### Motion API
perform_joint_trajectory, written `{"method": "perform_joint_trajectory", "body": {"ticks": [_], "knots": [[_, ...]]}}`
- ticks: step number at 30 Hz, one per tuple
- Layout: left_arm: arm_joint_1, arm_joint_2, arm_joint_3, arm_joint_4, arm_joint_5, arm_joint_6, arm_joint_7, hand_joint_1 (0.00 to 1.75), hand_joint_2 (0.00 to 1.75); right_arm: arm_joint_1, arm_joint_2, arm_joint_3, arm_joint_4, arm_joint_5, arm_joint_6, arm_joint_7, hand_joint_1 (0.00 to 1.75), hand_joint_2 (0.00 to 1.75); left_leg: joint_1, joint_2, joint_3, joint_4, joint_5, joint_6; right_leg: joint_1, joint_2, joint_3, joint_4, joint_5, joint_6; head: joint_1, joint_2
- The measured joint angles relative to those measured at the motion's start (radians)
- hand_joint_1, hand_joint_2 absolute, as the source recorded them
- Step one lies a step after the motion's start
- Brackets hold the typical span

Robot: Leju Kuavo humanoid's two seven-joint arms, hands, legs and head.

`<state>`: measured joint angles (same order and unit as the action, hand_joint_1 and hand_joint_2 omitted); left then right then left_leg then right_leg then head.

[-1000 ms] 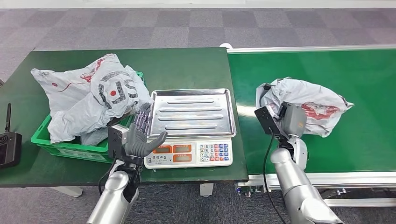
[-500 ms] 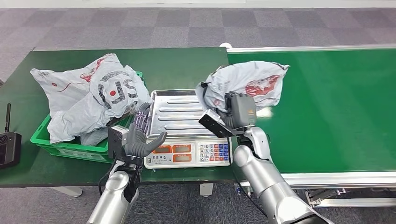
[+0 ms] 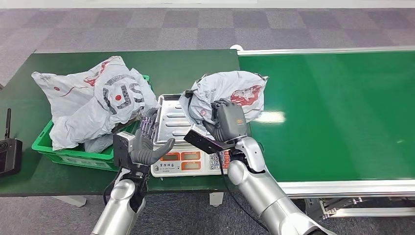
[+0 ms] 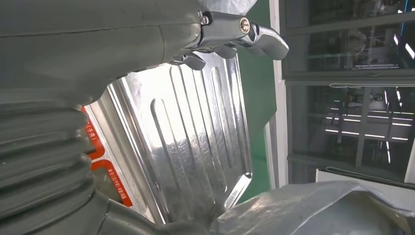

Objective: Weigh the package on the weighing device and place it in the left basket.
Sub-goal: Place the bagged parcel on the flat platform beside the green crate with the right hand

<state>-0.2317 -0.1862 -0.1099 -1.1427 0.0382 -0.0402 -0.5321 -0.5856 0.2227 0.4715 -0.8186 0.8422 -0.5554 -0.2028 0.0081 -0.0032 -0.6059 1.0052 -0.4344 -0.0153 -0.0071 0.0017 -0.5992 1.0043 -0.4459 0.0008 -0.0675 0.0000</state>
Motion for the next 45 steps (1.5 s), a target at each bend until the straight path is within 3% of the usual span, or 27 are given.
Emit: {"method": "perform_joint_trajectory", "body": {"ticks": [7, 16, 28, 38, 45], "knots": [[0.000, 0.000, 0.000, 0.000, -0.001, 0.002, 0.001, 0.00, 1.75, 0.000, -0.010, 0.014, -0.005, -0.087, 0.051, -0.012, 0.00, 1.75, 0.000, 0.000, 0.000, 0.000, 0.000, 0.000, 0.000, 0.000, 0.000, 0.000, 0.000, 0.000, 0.000, 0.000], [0.001, 0.000, 0.000, -0.006, -0.011, 0.024, 0.000, 0.00, 1.75, -0.009, -0.035, 0.009, 0.005, -0.338, 0.253, -0.094, 0.00, 1.75, 0.000, 0.000, 0.000, 0.000, 0.000, 0.000, 0.000, 0.000, 0.000, 0.000, 0.000, 0.000, 0.000, 0.000], [0.004, 0.000, 0.000, -0.006, -0.011, 0.044, -0.004, 0.00, 1.75, -0.020, -0.064, 0.000, 0.000, -0.372, 0.272, -0.153, 0.00, 1.75, 0.000, 0.000, 0.000, 0.000, 0.000, 0.000, 0.000, 0.000, 0.000, 0.000, 0.000, 0.000, 0.000, 0.000], [0.002, 0.000, 0.000, -0.003, -0.022, 0.067, -0.011, 0.00, 1.75, -0.039, -0.087, -0.020, -0.021, -0.537, 0.483, -0.205, 0.00, 1.75, 0.000, 0.000, 0.000, 0.000, 0.000, 0.000, 0.000, 0.000, -0.001, 0.000, 0.000, 0.000, 0.000, 0.000], [-0.003, 0.000, 0.000, -0.002, -0.035, 0.083, -0.020, 0.00, 1.75, -0.046, -0.092, -0.051, -0.007, -0.656, 0.574, -0.290, 0.00, 1.75, 0.000, 0.000, 0.000, 0.000, 0.000, 0.000, 0.000, 0.000, -0.001, 0.000, 0.000, 0.000, 0.000, 0.000]]}}
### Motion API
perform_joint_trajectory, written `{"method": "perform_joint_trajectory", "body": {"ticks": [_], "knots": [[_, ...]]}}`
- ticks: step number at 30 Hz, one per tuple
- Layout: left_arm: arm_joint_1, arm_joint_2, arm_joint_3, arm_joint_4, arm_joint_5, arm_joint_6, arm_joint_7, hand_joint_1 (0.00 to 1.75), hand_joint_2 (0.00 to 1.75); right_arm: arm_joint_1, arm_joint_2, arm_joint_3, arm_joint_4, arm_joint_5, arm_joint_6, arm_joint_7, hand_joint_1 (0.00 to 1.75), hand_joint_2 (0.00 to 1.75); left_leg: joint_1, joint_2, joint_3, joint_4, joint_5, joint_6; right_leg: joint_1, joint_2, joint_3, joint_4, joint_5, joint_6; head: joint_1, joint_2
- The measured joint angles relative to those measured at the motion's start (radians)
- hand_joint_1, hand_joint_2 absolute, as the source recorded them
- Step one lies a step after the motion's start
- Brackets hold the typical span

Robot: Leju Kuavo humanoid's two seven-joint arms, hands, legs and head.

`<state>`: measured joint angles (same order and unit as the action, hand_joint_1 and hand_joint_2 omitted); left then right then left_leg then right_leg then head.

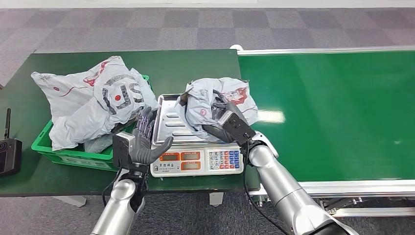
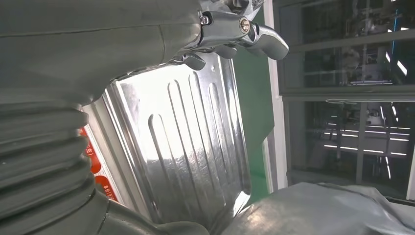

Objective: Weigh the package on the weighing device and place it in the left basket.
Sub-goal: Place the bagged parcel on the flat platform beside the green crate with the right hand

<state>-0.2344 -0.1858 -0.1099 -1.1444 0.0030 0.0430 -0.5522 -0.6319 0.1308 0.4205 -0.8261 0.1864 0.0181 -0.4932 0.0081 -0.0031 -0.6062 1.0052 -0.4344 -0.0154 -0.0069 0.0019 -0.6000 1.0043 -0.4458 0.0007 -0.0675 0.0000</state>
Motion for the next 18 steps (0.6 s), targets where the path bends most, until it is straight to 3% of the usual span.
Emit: {"method": "perform_joint_trajectory", "body": {"ticks": [7, 18], "knots": [[-0.027, 0.000, 0.000, 0.022, -0.006, 0.000, -0.008, 0.00, 1.75, 0.002, -0.002, -0.063, 0.037, -0.174, 0.141, -0.036, 0.00, 1.75, 0.000, 0.000, 0.000, 0.000, 0.000, 0.000, 0.000, 0.000, 0.000, 0.000, 0.000, 0.000, 0.000, 0.000], [-0.032, 0.000, 0.000, 0.032, -0.010, 0.000, -0.015, 0.00, 1.75, 0.001, -0.004, -0.111, 0.095, -0.209, 0.140, -0.035, 0.00, 1.75, 0.000, 0.000, 0.000, 0.000, 0.000, 0.000, 0.000, 0.000, 0.000, 0.000, 0.000, 0.000, 0.000, 0.000]]}}
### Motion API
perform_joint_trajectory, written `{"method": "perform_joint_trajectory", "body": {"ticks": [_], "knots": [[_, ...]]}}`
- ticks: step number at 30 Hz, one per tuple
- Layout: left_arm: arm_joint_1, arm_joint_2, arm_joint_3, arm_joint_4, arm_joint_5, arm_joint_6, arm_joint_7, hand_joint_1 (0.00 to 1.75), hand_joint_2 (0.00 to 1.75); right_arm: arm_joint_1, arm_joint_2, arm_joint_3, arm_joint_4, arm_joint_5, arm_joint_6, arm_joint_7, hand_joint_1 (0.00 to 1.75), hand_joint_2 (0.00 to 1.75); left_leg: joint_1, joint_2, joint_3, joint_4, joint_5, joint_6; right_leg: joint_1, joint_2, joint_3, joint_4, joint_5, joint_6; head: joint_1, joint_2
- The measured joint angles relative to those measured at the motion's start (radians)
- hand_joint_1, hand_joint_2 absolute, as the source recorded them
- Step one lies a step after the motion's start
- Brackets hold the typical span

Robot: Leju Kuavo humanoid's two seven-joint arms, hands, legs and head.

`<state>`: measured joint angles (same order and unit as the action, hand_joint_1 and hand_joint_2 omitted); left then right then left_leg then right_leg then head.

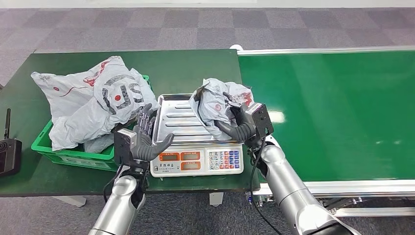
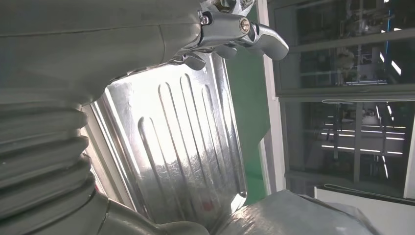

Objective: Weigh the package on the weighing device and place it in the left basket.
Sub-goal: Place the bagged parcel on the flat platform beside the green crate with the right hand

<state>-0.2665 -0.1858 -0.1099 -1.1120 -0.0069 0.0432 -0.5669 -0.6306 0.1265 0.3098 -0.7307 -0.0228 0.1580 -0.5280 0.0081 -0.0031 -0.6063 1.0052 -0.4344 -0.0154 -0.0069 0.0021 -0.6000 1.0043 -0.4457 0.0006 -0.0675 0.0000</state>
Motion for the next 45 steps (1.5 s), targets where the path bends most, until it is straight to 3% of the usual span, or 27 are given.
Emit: {"method": "perform_joint_trajectory", "body": {"ticks": [13, 15, 17, 19, 23, 27, 32, 44, 45], "knots": [[0.001, 0.000, 0.000, 0.000, -0.002, 0.009, 0.004, 0.00, 1.75, -0.022, -0.004, 0.001, 0.050, 0.086, -0.122, 0.055, 0.00, 1.75, 0.000, 0.000, 0.000, 0.000, 0.000, 0.000, 0.000, 0.000, 0.000, 0.000, 0.000, 0.000, 0.000, 0.000], [0.002, 0.000, 0.000, 0.000, -0.002, 0.012, 0.005, 0.00, 1.75, -0.032, -0.004, 0.007, 0.062, 0.107, -0.149, 0.061, 0.00, 0.87, 0.000, 0.000, 0.000, 0.000, 0.000, 0.000, 0.000, 0.000, 0.000, 0.000, 0.000, 0.000, 0.000, 0.000], [0.003, 0.000, 0.000, 0.000, -0.002, 0.014, 0.007, 0.00, 1.75, -0.041, -0.004, 0.015, 0.070, 0.136, -0.185, 0.071, 0.00, 0.87, 0.000, 0.000, -0.001, 0.000, 0.000, 0.000, 0.000, 0.000, 0.000, 0.000, 0.000, 0.000, 0.000, 0.000], [0.005, 0.000, 0.000, -0.003, -0.002, 0.020, 0.011, 0.00, 1.75, -0.053, -0.004, 0.033, 0.079, 0.220, -0.293, 0.109, 0.00, 1.75, 0.000, 0.000, -0.001, 0.000, 0.000, 0.000, 0.000, 0.000, 0.000, 0.000, 0.000, 0.000, 0.000, 0.000], [0.012, 0.000, 0.000, -0.016, 0.000, 0.031, 0.019, 0.00, 1.75, -0.093, -0.002, 0.108, 0.106, 0.481, -0.574, 0.231, 0.00, 1.75, 0.000, 0.000, -0.001, 0.000, 0.000, 0.000, 0.000, 0.000, 0.000, 0.000, 0.000, 0.000, 0.000, 0.000], [0.010, -0.002, 0.000, -0.019, 0.000, 0.032, 0.022, 0.00, 1.75, -0.135, 0.010, 0.195, 0.139, 0.700, -0.699, 0.333, 0.00, 1.75, 0.000, 0.000, -0.001, 0.000, 0.000, 0.000, 0.000, 0.000, -0.001, 0.000, 0.000, 0.000, 0.000, 0.000], [0.003, -0.007, 0.000, -0.014, 0.000, 0.030, 0.023, 0.00, 1.75, -0.171, 0.034, 0.268, 0.174, 0.805, -0.714, 0.356, 0.00, 1.75, 0.000, 0.000, -0.001, 0.000, 0.000, 0.000, 0.001, 0.000, -0.001, 0.000, 0.000, 0.000, 0.000, 0.000], [0.001, -0.012, 0.000, -0.014, -0.003, 0.021, 0.023, 0.00, 1.75, -0.185, 0.076, 0.294, 0.202, 0.808, -0.626, 0.293, 0.00, 1.75, 0.000, 0.000, -0.001, 0.000, 0.000, 0.000, 0.001, 0.000, -0.001, 0.000, 0.000, 0.000, 0.000, 0.000], [0.001, -0.013, 0.000, -0.014, -0.003, 0.021, 0.023, 0.00, 1.75, -0.185, 0.077, 0.294, 0.202, 0.808, -0.625, 0.290, 0.00, 1.31, 0.000, 0.000, -0.001, 0.000, 0.000, 0.000, 0.001, 0.000, -0.001, 0.000, 0.000, 0.000, 0.000, 0.000]]}}
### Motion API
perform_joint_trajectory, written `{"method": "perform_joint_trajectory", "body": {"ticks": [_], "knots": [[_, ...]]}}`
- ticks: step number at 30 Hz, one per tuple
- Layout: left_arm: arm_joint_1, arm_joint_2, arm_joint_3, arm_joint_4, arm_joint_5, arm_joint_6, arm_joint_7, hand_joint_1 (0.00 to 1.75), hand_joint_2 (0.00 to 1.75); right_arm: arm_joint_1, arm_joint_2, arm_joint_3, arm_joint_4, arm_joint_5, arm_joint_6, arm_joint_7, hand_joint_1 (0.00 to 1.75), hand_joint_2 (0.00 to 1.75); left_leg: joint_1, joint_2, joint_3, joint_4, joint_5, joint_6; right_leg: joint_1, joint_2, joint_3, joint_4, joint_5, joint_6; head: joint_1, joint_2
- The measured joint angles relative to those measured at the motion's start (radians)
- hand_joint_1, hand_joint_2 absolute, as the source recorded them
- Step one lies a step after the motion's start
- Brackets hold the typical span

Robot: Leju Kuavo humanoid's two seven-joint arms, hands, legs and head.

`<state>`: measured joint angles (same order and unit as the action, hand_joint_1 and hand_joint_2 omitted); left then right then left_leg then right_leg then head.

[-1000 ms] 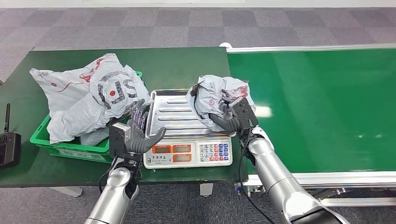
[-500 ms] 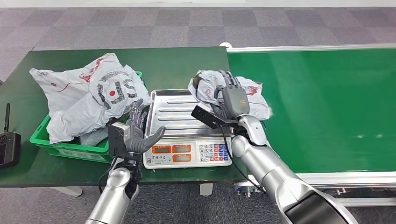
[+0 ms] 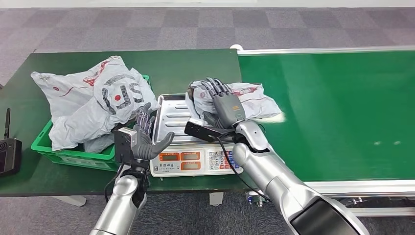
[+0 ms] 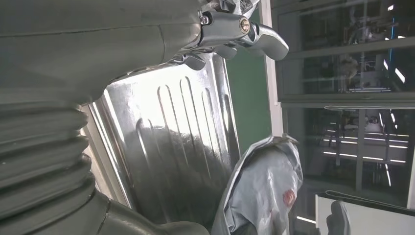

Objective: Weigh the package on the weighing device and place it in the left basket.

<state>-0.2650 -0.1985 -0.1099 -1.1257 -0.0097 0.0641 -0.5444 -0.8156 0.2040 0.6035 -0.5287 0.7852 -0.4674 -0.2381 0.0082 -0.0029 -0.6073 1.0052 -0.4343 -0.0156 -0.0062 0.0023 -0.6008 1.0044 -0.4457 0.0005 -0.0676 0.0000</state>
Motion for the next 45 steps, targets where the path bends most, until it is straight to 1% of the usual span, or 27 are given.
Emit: {"method": "perform_joint_trajectory", "body": {"ticks": [3, 5, 9, 11, 15, 17, 19, 22, 24, 26, 30, 32, 36, 39, 41, 45], "knots": [[0.000, 0.000, 0.000, 0.000, -0.001, -0.001, 0.000, 0.00, 1.75, 0.000, 0.004, 0.000, 0.001, 0.005, -0.002, 0.000, 0.00, 0.00, 0.000, 0.000, 0.000, 0.000, 0.000, 0.000, 0.000, 0.000, 0.000, 0.000, 0.000, 0.000, 0.000, 0.000], [0.000, 0.000, 0.000, 0.000, -0.001, -0.001, 0.000, 0.00, 1.75, 0.000, 0.007, 0.000, 0.003, 0.005, -0.002, 0.000, 0.00, 0.00, 0.000, 0.000, 0.000, 0.000, 0.000, 0.000, 0.000, 0.000, 0.000, 0.000, 0.000, 0.000, 0.000, 0.000], [0.000, -0.001, 0.000, -0.001, -0.003, -0.002, 0.000, 0.00, 1.75, 0.000, 0.010, 0.000, 0.005, -0.011, 0.005, -0.018, 0.00, 1.75, 0.000, 0.000, 0.000, 0.000, 0.000, 0.000, 0.000, 0.000, 0.000, 0.000, 0.000, 0.000, 0.000, 0.000], [0.000, -0.001, 0.000, -0.001, -0.005, -0.005, 0.001, 0.00, 1.75, 0.001, 0.013, -0.008, 0.004, -0.061, 0.037, -0.055, 0.00, 1.75, 0.000, 0.000, 0.000, 0.000, 0.000, 0.000, 0.000, 0.000, 0.000, 0.000, 0.000, 0.000, 0.000, 0.000], [0.001, -0.001, 0.000, -0.002, -0.010, -0.007, 0.003, 0.00, 1.75, 0.014, 0.025, -0.063, -0.010, -0.261, 0.184, -0.164, 0.00, 1.75, 0.000, 0.000, 0.000, 0.000, 0.000, 0.000, 0.000, 0.000, 0.000, 0.000, 0.000, 0.000, 0.000, 0.000], [0.001, -0.001, 0.000, -0.003, -0.011, -0.007, 0.003, 0.00, 1.75, 0.021, 0.028, -0.097, -0.025, -0.334, 0.250, -0.194, 0.00, 0.87, 0.000, 0.000, 0.000, 0.000, 0.000, 0.000, 0.000, 0.000, 0.000, 0.000, 0.000, 0.000, 0.000, 0.000], [0.001, -0.001, 0.000, -0.004, -0.011, -0.007, 0.003, 0.00, 1.75, 0.024, 0.030, -0.122, -0.040, -0.385, 0.306, -0.206, 0.00, 0.00, 0.000, 0.000, 0.000, 0.000, 0.000, 0.000, 0.000, 0.000, 0.000, 0.000, 0.000, 0.000, 0.000, 0.000], [0.001, -0.001, 0.000, -0.004, -0.012, -0.008, 0.003, 0.00, 1.75, 0.027, 0.032, -0.139, -0.064, -0.428, 0.344, -0.205, 0.00, 0.00, 0.000, 0.000, 0.000, 0.000, 0.000, 0.000, 0.000, 0.000, 0.000, 0.000, 0.000, 0.000, 0.000, 0.000], [0.002, -0.001, 0.000, -0.007, -0.013, -0.008, 0.003, 0.00, 1.75, 0.028, 0.033, -0.144, -0.081, -0.449, 0.336, -0.205, 0.00, 0.87, 0.000, 0.000, 0.000, 0.000, 0.000, 0.000, 0.000, 0.000, 0.000, 0.000, 0.000, 0.000, 0.000, 0.000], [0.003, -0.001, 0.000, -0.014, -0.017, -0.006, 0.004, 0.00, 1.75, 0.031, 0.033, -0.152, -0.101, -0.464, 0.294, -0.207, 0.00, 1.75, 0.000, 0.000, 0.000, 0.000, 0.000, 0.000, 0.000, 0.000, 0.000, 0.000, 0.000, 0.000, 0.000, 0.000], [0.007, 0.000, 0.000, -0.034, -0.048, 0.013, 0.016, 0.00, 1.75, 0.044, 0.027, -0.164, -0.140, -0.470, 0.156, -0.173, 0.00, 1.75, 0.000, 0.000, 0.000, 0.000, 0.000, 0.000, 0.000, 0.000, 0.000, 0.000, 0.000, 0.000, 0.000, 0.000], [0.009, 0.001, 0.000, -0.042, -0.074, 0.022, 0.026, 0.00, 1.75, 0.059, 0.017, -0.175, -0.161, -0.491, 0.119, -0.157, 0.00, 1.75, 0.000, 0.000, 0.000, 0.000, 0.000, 0.000, 0.000, 0.000, 0.000, 0.000, 0.000, 0.000, 0.000, 0.000], [0.000, 0.004, 0.000, -0.043, -0.124, 0.027, 0.036, 0.00, 1.75, 0.112, -0.012, -0.221, -0.201, -0.579, 0.114, -0.166, 0.00, 1.75, 0.000, 0.000, 0.000, 0.000, 0.000, 0.000, -0.001, 0.000, 0.000, 0.000, 0.000, 0.000, 0.000, 0.000], [-0.031, 0.009, -0.004, -0.024, -0.170, 0.016, 0.038, 0.00, 1.75, 0.154, -0.030, -0.257, -0.218, -0.626, 0.123, -0.193, 0.00, 1.75, 0.000, -0.001, 0.000, 0.000, 0.000, 0.000, -0.001, 0.000, 0.000, 0.000, 0.000, 0.000, 0.000, 0.000], [-0.068, 0.016, -0.013, 0.007, -0.203, -0.018, 0.039, 0.00, 1.75, 0.173, -0.039, -0.273, -0.225, -0.644, 0.132, -0.207, 0.00, 1.75, 0.000, 0.000, 0.000, 0.000, 0.000, 0.000, -0.001, 0.000, -0.001, 0.000, 0.000, 0.000, 0.000, 0.000], [-0.174, 0.030, -0.043, 0.119, -0.300, -0.082, 0.038, 0.00, 1.75, 0.189, -0.048, -0.287, -0.240, -0.667, 0.140, -0.217, 0.00, 1.75, 0.000, 0.000, 0.000, 0.000, 0.001, -0.001, 0.000, 0.000, -0.001, 0.000, 0.001, -0.001, 0.000, 0.000]]}}
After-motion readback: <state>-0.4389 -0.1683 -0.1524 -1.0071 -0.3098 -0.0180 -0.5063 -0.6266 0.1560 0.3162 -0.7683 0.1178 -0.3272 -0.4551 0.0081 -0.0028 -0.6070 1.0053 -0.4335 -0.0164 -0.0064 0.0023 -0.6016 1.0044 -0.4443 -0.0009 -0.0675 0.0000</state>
